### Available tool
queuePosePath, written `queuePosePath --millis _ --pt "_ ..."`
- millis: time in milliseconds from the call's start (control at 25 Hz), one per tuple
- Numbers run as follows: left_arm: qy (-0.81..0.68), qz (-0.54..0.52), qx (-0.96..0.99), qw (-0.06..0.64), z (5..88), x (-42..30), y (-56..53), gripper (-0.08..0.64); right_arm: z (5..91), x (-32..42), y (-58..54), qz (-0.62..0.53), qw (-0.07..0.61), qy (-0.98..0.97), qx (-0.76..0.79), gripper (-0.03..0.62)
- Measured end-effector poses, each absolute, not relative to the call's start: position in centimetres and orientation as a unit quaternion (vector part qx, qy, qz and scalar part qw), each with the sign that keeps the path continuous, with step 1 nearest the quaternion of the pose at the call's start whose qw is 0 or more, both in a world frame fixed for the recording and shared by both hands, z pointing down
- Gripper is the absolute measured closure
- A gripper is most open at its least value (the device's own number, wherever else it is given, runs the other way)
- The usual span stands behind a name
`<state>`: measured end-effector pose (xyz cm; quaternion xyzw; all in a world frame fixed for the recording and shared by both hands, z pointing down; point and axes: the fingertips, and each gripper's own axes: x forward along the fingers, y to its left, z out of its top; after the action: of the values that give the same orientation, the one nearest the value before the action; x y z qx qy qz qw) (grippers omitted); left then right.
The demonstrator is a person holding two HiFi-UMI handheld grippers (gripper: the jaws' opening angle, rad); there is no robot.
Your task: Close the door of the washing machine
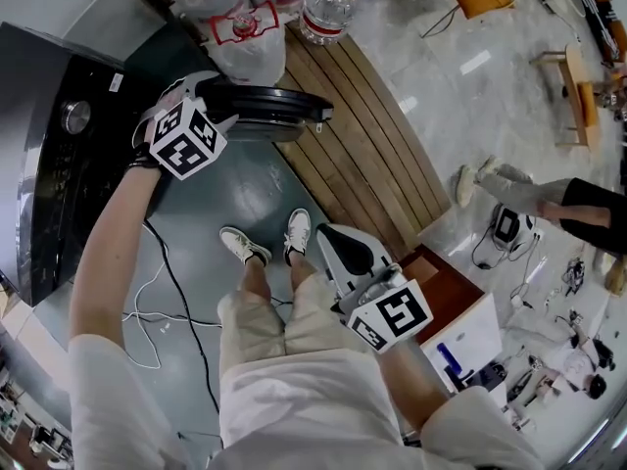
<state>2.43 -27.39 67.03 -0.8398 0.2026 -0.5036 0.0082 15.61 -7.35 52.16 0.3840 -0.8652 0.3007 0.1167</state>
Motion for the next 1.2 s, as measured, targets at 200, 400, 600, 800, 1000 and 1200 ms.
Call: queuePosePath --millis 200,400,600,800,1000,1200 --pt "0.186 -0.517 -0.835 0.018 66.9 2.2 -25.2 0.252 51.7 14.8 -6.9 0.300 0.116 -0.868 0.378 0.594" --pt "0.175 -0.535 -0.826 0.027 67.0 1.8 -22.8 0.242 51.3 13.9 -6.3 0.297 0.115 -0.872 0.371 0.594" --pt "0.195 -0.543 -0.816 0.033 66.8 0.9 -21.3 0.219 51.2 13.2 -5.8 0.294 0.118 -0.877 0.361 0.594" --pt "0.226 -0.549 -0.804 0.032 66.6 -0.1 -19.7 0.215 50.9 12.4 -5.4 0.291 0.121 -0.882 0.350 0.594" --pt "0.277 -0.546 -0.790 0.022 66.2 -1.2 -18.2 0.204 50.5 11.6 -4.8 0.287 0.126 -0.887 0.339 0.594" --pt "0.310 -0.508 -0.803 -0.031 65.8 -1.9 -16.6 0.205 50.3 10.7 -4.4 0.283 0.132 -0.894 0.321 0.594"
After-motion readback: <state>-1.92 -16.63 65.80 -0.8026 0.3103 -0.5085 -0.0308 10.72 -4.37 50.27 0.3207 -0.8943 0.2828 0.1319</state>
